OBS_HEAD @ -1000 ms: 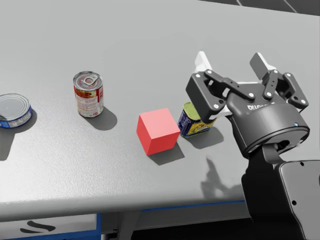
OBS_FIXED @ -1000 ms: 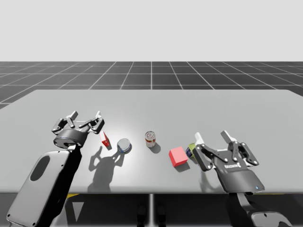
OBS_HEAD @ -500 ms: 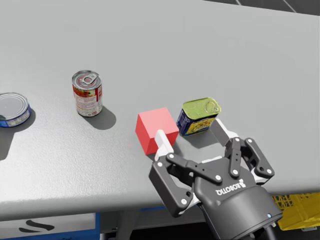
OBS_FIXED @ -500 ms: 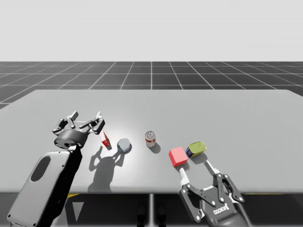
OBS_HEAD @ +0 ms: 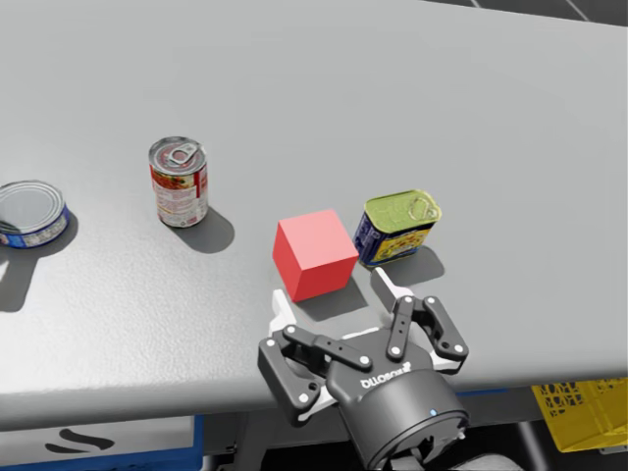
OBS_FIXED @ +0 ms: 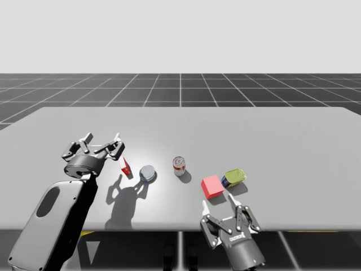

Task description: Find the red cube and pick it up.

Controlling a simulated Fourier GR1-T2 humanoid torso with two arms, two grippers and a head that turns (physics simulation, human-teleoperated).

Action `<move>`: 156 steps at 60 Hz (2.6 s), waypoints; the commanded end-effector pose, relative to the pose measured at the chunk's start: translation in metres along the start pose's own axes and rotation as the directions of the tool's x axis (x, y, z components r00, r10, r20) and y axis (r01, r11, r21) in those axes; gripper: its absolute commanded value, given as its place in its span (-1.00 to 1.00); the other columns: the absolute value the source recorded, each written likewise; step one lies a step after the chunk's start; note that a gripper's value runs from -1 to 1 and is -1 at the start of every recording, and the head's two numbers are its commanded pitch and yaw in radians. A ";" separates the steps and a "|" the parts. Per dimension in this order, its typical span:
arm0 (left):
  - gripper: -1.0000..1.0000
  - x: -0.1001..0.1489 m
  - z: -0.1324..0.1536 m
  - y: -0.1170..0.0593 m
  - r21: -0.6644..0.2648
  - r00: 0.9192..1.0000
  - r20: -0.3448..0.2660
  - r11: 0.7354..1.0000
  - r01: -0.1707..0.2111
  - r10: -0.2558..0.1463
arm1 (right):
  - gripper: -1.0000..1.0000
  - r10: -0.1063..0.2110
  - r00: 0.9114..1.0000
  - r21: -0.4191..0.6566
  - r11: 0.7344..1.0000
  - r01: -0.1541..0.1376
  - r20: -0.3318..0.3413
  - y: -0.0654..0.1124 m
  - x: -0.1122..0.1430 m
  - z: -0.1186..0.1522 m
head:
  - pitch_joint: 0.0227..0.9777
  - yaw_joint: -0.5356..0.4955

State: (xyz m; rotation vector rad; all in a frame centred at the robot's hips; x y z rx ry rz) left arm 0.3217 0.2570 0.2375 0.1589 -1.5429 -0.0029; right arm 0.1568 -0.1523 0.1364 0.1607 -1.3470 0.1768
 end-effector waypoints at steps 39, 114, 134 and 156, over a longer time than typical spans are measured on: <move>-1.00 0.001 0.000 0.001 0.004 1.000 0.001 1.000 -0.003 0.003 | -1.00 0.119 0.988 -0.076 0.989 -0.127 -0.101 0.002 -0.005 -0.073 | 0.85 -0.38; -1.00 0.001 0.001 0.004 0.012 1.000 0.001 1.000 -0.002 0.002 | 1.00 0.118 0.990 -0.087 0.988 -0.125 -0.081 0.000 0.003 -0.063 | -0.08 -0.41; -1.00 0.002 0.001 0.004 0.013 1.000 0.002 1.000 -0.004 0.004 | 1.00 0.153 0.982 -0.088 0.986 -0.143 0.112 0.017 0.083 -0.041 | -0.09 -0.41; -1.00 0.002 0.001 0.004 0.017 1.000 0.003 1.000 -0.006 0.006 | 1.00 0.208 0.900 -0.154 0.975 -0.161 0.382 0.017 0.180 -0.013 | -0.11 -0.42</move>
